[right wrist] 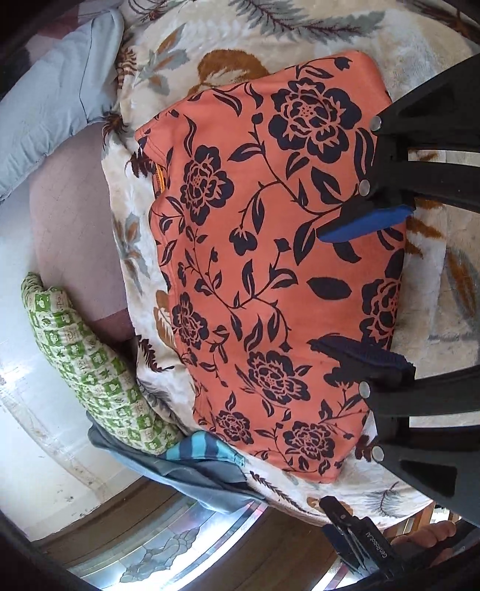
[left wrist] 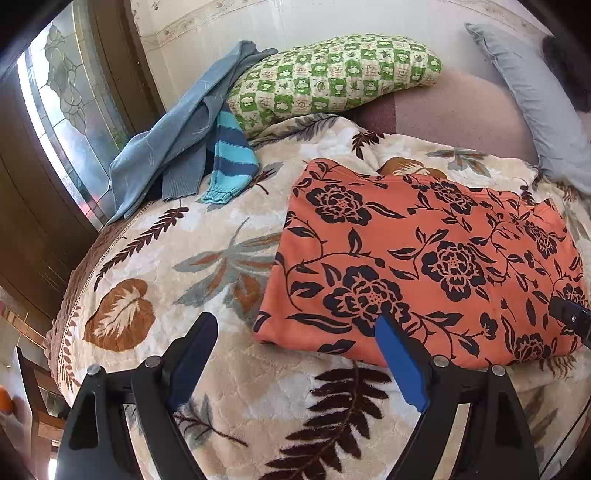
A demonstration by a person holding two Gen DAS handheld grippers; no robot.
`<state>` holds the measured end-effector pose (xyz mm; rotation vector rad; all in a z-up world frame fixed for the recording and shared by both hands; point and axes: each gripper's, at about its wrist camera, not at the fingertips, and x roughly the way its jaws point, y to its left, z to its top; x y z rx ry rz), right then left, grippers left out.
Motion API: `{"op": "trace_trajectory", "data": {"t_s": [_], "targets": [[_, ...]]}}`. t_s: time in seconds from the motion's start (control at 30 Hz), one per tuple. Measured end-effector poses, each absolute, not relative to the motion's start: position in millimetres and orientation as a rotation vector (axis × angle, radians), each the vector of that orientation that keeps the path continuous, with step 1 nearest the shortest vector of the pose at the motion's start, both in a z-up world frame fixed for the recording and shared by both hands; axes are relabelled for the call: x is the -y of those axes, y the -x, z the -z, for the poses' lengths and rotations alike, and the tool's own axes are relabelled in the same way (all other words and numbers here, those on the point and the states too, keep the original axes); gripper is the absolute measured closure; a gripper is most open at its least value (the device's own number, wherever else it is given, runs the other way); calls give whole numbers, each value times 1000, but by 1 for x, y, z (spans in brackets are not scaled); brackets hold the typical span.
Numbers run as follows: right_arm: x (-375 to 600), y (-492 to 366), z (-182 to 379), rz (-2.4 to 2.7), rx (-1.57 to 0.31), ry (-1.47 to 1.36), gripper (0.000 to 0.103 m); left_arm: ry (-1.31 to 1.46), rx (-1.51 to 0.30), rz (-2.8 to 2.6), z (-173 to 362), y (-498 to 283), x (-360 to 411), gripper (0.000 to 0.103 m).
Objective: Fold small clothes
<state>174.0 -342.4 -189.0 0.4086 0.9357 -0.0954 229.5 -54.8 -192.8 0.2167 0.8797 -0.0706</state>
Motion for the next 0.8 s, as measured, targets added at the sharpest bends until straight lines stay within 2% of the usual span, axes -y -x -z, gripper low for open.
{"op": "trace_trajectory", "data": {"t_s": [0.4, 0.8], "targets": [[382, -186, 225, 171, -1055, -578, 47, -253, -847, 75, 211, -245, 93, 16], [373, -191, 227, 179, -1081, -495, 46, -282, -853, 80, 224, -254, 115, 16]]}}
